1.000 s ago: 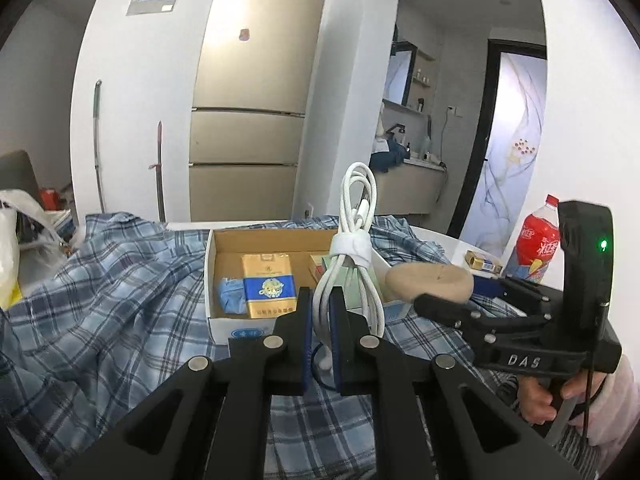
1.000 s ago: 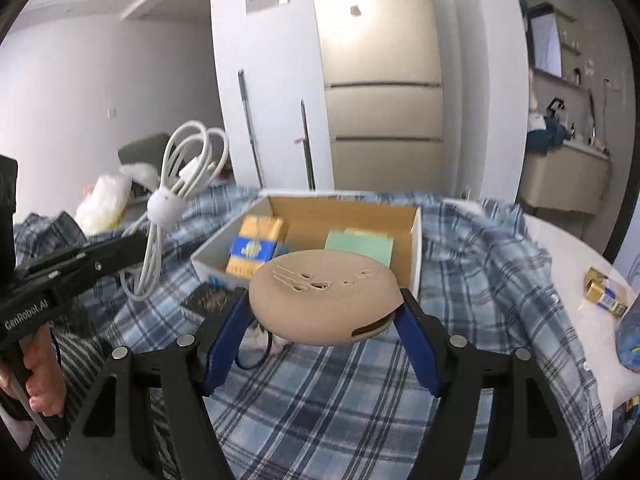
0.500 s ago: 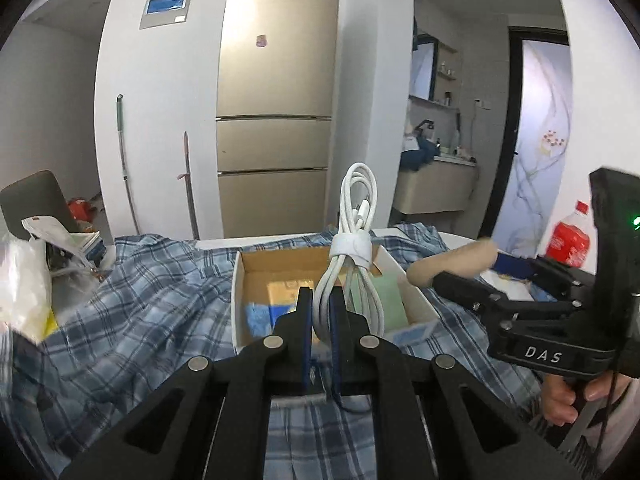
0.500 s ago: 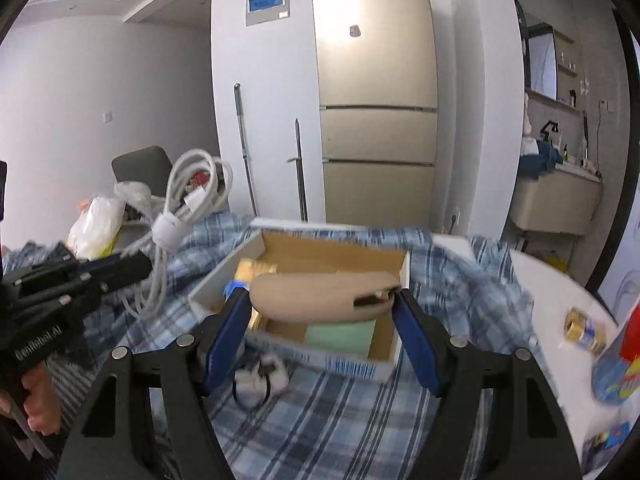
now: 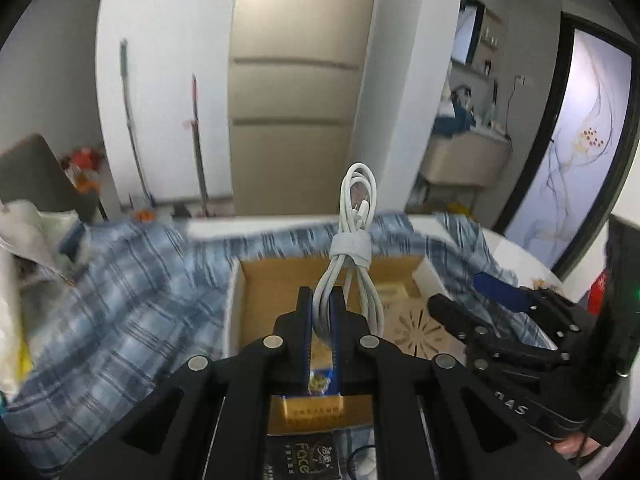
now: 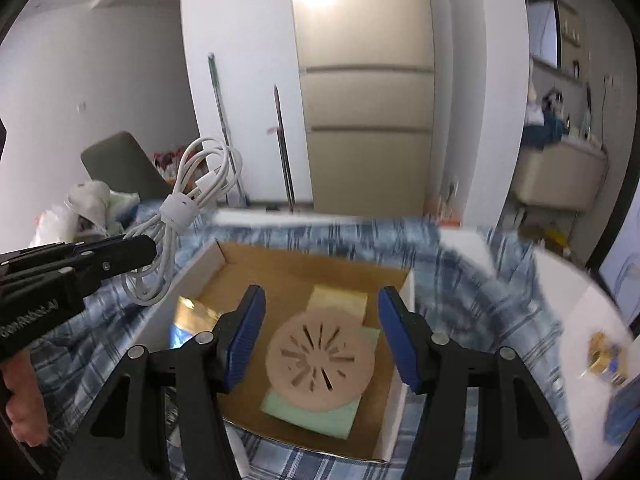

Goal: Organize soft objects

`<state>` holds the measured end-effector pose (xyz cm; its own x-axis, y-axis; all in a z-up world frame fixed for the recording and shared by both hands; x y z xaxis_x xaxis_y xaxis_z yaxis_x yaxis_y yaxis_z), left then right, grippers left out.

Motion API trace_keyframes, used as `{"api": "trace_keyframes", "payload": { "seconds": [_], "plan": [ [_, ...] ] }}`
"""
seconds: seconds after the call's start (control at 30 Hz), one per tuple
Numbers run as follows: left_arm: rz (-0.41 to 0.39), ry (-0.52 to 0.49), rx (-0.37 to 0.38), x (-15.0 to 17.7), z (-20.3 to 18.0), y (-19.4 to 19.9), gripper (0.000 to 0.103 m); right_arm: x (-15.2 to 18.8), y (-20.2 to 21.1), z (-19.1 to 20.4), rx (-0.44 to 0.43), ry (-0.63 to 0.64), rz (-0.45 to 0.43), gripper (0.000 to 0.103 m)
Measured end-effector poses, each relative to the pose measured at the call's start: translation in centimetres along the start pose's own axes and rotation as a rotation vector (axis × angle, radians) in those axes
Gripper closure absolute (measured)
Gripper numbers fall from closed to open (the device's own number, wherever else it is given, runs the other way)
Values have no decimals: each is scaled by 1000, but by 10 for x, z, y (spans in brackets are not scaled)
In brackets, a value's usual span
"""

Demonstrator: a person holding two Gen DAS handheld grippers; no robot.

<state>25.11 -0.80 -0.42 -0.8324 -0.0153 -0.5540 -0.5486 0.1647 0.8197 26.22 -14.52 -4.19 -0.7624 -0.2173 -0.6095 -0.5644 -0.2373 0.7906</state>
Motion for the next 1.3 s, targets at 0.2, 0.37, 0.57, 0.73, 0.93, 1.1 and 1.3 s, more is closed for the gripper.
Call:
{"api": "trace_keyframes", "payload": {
  "seconds": [0.2,0.37,0.57,0.73,0.93,1.1,1.3],
  "plan": [
    [101,28,-24,10,12,-45,94,15,-43,-14,-60,-60,155,45],
    [180,12,-34,19,15,-70,94,19,-48,-19,-76,-66,167,45],
    [184,16,-17,19,14,-72,94,19,-51,-20,-65,-64,173,40],
    [178,27,-14,18,16,-68,81,19,-54,-22,-91,-80,194,37],
    [116,-1,-43,18,15,-55,32,21,-51,-23,-77,-83,189,30],
    [55,12,-20,13,17,-36,30,16,-33,-26,-61,-91,124,20],
    [-70,1,-38,10,11,1,16,6,1,-25,-33,-80,30,18]
  ]
}}
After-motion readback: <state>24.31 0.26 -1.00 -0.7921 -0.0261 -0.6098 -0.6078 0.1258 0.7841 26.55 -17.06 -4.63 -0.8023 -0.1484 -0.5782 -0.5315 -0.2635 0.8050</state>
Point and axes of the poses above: each gripper's, at about its wrist camera, not at the fingertips, and y roughly against the way its jaws point, z to its left, x to its underside, the point moved 3 cm from there along -y, roughly the way its jaws point, and after that the axes turned 14 degrees about z, right-handed, at the moved point
